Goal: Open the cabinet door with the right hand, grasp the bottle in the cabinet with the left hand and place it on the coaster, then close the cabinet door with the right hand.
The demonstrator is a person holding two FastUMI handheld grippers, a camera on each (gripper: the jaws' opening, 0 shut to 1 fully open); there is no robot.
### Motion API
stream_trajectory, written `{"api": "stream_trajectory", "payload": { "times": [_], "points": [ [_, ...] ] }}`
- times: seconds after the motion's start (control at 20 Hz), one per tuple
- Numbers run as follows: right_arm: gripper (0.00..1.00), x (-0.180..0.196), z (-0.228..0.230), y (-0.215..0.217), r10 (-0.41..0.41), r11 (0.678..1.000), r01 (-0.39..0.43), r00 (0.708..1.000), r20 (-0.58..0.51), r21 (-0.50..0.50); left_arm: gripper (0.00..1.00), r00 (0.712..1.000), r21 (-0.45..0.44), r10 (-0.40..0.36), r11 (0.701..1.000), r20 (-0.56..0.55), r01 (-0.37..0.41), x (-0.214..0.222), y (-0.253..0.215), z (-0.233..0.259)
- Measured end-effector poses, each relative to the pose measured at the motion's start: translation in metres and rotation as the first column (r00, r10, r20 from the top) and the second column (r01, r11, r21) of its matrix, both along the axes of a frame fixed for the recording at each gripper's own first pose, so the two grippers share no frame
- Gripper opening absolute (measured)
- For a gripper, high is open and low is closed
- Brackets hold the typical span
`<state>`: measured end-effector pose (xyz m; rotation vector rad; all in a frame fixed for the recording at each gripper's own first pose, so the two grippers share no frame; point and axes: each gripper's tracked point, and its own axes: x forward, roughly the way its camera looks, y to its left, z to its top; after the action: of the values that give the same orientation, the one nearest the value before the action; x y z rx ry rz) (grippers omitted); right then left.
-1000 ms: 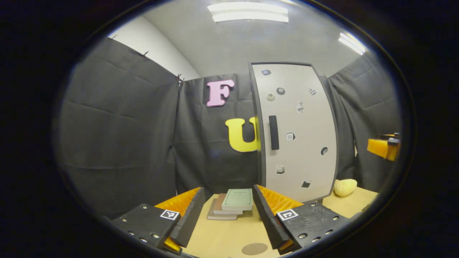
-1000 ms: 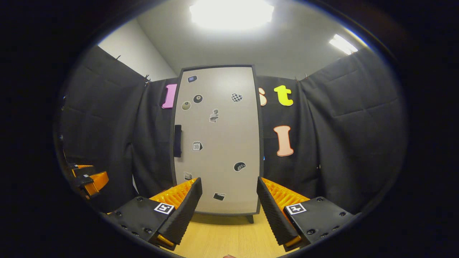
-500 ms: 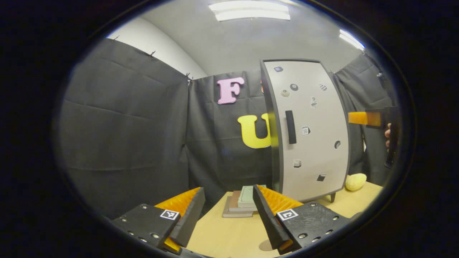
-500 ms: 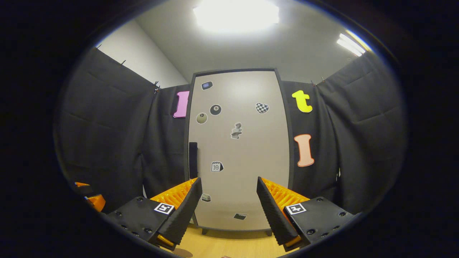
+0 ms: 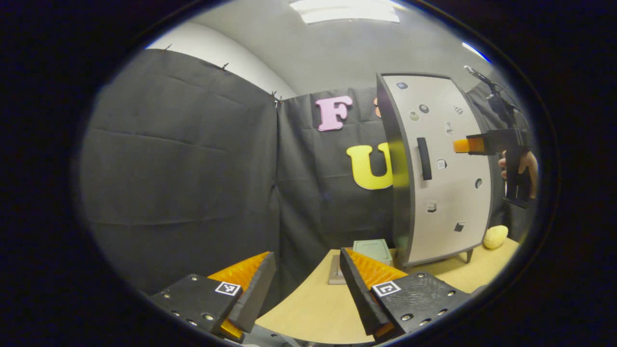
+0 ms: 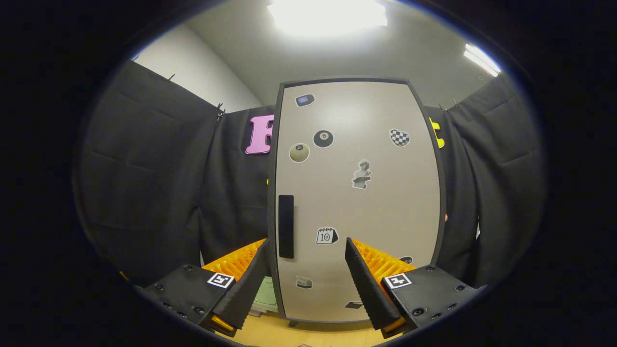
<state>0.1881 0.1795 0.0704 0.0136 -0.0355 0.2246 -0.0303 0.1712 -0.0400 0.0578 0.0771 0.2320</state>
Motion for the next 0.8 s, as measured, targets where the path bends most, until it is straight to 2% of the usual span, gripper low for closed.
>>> {"api": "stream_trajectory", "payload": {
  "times": [0.25,0.3,0.5,0.75,0.8],
  "points": [
    [0.97,0.035,0.005,0.029,-0.001,1.000,0.001,1.000,0.010,-0.023,0.81,0.997,-0.009,0.062,0.998,-0.034,-0.063,-0.013,0.036,-0.015],
    [0.97,0.044,0.003,0.034,-0.006,1.000,0.006,1.000,0.000,-0.027,0.83,0.997,-0.009,0.069,0.998,-0.041,-0.070,-0.015,0.041,-0.017],
    [0.98,0.079,-0.008,0.044,-0.038,0.998,0.036,0.998,-0.046,-0.044,0.81,0.994,-0.015,0.099,0.995,-0.048,-0.100,-0.024,0.058,-0.023],
    [0.98,0.111,-0.022,0.053,-0.059,0.996,0.052,0.993,-0.101,-0.076,0.83,0.990,-0.005,0.128,0.992,-0.050,-0.129,-0.032,0.076,-0.025],
    [0.94,0.114,-0.024,0.054,-0.065,0.995,0.057,0.992,-0.106,-0.078,0.83,0.989,-0.002,0.137,0.990,-0.057,-0.138,-0.033,0.080,-0.027]
  ]
}}
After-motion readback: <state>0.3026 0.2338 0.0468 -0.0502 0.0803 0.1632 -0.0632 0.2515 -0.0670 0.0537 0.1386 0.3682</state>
